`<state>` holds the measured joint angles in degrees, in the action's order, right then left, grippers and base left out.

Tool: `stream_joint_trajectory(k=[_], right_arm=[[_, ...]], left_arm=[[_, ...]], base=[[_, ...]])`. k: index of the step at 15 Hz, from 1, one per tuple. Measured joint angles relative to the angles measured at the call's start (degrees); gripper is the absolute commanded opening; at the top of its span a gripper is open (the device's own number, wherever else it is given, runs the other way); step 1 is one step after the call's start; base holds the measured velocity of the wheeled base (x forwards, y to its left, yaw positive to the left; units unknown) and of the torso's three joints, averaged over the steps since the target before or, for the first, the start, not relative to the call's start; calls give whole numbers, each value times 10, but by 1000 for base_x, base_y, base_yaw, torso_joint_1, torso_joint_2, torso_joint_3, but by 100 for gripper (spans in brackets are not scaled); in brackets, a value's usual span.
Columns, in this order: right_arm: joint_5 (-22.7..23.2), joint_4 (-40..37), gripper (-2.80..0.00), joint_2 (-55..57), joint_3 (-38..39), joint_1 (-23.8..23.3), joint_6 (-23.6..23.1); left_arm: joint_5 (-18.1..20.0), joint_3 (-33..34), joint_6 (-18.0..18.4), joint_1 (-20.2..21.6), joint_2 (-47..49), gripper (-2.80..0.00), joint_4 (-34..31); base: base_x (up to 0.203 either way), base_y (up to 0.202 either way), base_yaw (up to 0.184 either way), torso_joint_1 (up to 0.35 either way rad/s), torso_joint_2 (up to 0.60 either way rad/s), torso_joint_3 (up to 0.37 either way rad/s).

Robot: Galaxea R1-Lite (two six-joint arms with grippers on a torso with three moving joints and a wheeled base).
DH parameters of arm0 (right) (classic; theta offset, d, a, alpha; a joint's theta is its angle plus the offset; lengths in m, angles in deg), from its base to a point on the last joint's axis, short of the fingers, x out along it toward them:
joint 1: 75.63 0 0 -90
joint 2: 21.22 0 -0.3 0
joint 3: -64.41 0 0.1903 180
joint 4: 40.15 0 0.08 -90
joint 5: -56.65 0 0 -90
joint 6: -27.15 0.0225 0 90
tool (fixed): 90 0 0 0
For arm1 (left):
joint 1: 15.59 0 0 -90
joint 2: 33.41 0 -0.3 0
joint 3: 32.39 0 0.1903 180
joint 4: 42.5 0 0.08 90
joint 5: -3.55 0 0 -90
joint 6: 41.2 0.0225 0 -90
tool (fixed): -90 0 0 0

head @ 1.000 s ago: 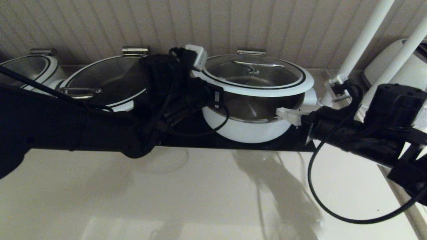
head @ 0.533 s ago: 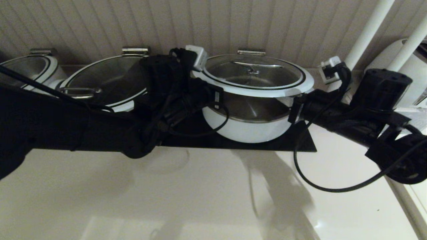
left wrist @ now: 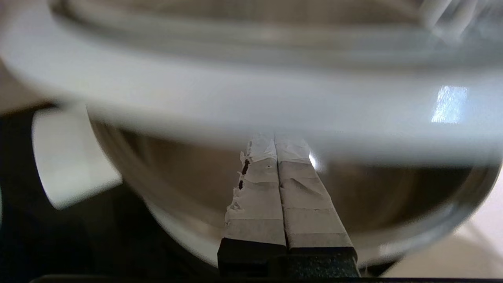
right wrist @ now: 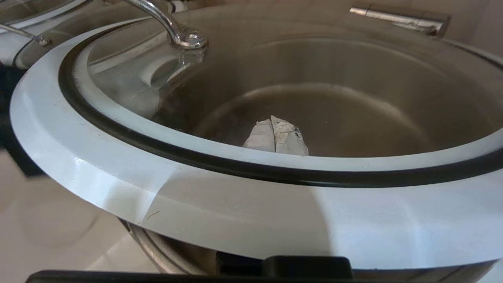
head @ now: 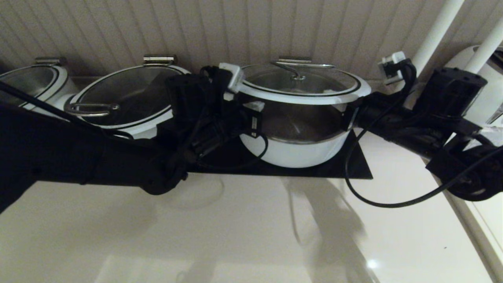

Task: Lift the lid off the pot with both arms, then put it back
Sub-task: Open the pot lid completely

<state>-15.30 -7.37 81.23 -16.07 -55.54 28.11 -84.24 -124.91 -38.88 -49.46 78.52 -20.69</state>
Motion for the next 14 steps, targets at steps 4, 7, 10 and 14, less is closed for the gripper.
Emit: stream_joint_trajectory(k=[4,7,10,14], right_arm=[[0,0,-280,0,-10,-6,0],[0,0,-280,0,-14,-9,0],[0,1,-280,-1,-19,-10,0],[0,-11,-280,-2,-29,-10,0]], left_arm=[[0,47,2,-1,-16,-280,0],[0,116,14,-1,-44,-280,6],[-30,191,22,1,-91,-280,0],[-105,289,23,2,-183,-280,0]], base=[[0,0,0,0,0,0],[0,0,0,0,0,0],[0,0,0,0,0,0],[0,0,0,0,0,0]])
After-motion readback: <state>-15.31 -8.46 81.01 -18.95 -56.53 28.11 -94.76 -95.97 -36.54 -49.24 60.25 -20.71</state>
